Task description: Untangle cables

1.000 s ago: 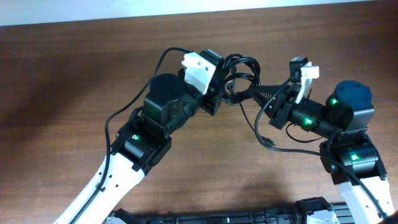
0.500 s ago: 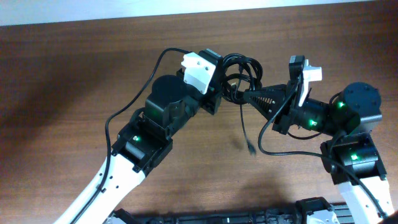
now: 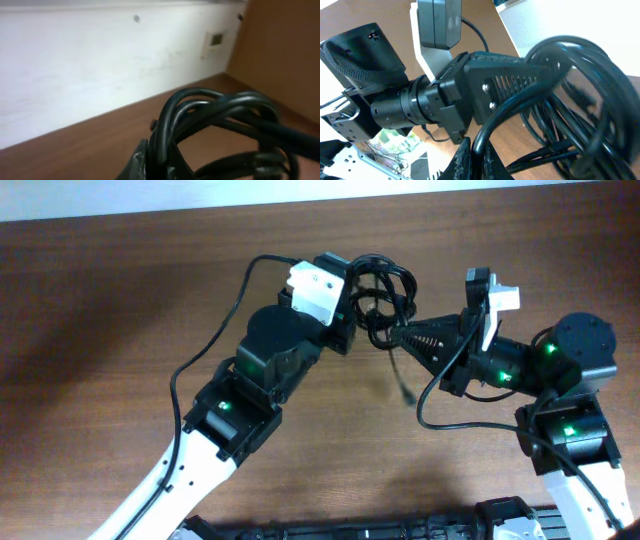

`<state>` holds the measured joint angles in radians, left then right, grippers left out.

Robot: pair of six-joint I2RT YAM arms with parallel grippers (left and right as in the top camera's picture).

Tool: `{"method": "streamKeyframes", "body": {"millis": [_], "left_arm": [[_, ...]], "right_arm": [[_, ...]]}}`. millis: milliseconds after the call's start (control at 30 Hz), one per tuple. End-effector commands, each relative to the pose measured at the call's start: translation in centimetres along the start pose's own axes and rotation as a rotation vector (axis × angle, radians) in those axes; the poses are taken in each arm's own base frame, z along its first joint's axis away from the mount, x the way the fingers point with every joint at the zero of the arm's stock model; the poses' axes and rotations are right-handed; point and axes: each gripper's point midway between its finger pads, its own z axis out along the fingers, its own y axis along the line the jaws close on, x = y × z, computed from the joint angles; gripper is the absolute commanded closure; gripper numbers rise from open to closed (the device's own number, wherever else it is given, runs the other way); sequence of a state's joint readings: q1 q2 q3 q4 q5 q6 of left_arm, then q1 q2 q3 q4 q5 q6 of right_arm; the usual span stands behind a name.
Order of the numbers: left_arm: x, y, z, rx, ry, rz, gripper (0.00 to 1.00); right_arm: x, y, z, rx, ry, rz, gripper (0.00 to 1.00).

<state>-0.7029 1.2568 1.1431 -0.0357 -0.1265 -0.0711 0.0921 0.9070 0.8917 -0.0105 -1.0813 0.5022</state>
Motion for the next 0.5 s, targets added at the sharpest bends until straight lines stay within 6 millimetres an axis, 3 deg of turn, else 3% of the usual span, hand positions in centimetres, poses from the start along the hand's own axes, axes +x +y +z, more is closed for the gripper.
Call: {"method": "streamKeyframes", "body": {"millis": [0,333,467], "left_arm": [[-0.78,8.13,-0.68,-0.421,-0.045,-0.012,1.00],[-1.33,8.22,-0.76,-0.430,-0.045,0.090,1.00],[-1.17,7.74,-0.55,-0.400,-0.039,0.092,1.00]], "right_arm": [[0.88,4.78,-0.84,-0.196,0.075,-0.077,0.96],[1.00,4.84,-0.84,-0.204,0.082,-0.074,0.96],[0.91,4.25,-0.65,-0.187,0.077,-0.062,0.63]]}}
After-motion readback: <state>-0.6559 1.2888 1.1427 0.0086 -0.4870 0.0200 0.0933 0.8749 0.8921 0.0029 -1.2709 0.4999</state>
